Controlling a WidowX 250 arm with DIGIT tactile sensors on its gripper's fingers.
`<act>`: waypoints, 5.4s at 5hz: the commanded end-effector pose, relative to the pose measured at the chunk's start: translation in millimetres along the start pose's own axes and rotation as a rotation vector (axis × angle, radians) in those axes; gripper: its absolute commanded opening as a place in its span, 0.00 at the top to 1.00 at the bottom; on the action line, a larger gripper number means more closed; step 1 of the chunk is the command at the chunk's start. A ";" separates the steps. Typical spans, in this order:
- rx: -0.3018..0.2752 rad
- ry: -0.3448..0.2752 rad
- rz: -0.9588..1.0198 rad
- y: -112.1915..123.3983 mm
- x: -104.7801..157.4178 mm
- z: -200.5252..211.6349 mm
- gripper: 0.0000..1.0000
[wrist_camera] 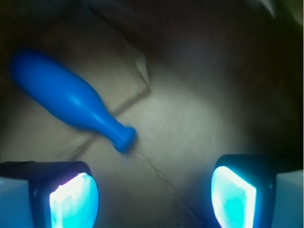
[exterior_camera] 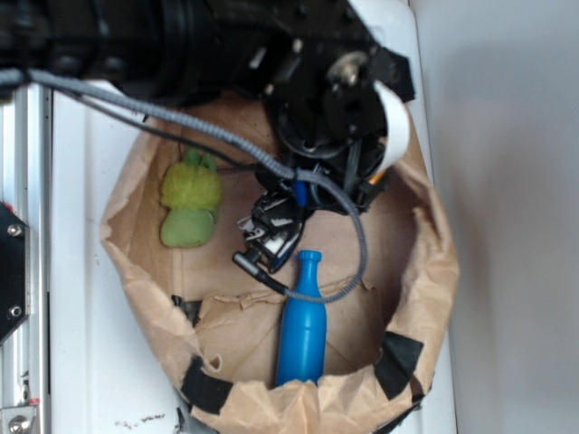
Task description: Grab the plastic pickle.
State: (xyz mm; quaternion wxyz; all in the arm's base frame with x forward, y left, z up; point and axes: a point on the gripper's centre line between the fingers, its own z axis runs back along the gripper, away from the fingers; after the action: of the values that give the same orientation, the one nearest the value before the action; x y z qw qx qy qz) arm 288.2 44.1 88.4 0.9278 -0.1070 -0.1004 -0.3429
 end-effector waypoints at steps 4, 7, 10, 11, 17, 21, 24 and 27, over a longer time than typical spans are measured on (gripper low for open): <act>0.063 -0.005 -0.087 -0.2 -6.2 8.2 0.00; 0.139 0.009 0.008 53.7 -6.0 7.4 0.00; 0.137 0.147 -0.114 33.0 -26.8 -50.6 0.00; 0.135 0.111 -0.092 30.2 -27.0 -50.0 1.00; 0.060 0.021 -0.067 47.4 -15.0 18.8 0.00; 0.119 0.108 -0.162 73.5 -33.9 -4.4 0.00; 0.116 0.097 -0.215 62.7 -33.3 -6.4 0.00; 0.244 0.130 -0.274 33.5 -15.4 5.5 0.00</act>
State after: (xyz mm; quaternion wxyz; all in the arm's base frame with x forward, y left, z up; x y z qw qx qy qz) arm 290.5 81.3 63.4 0.8900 0.0207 -0.0712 -0.4499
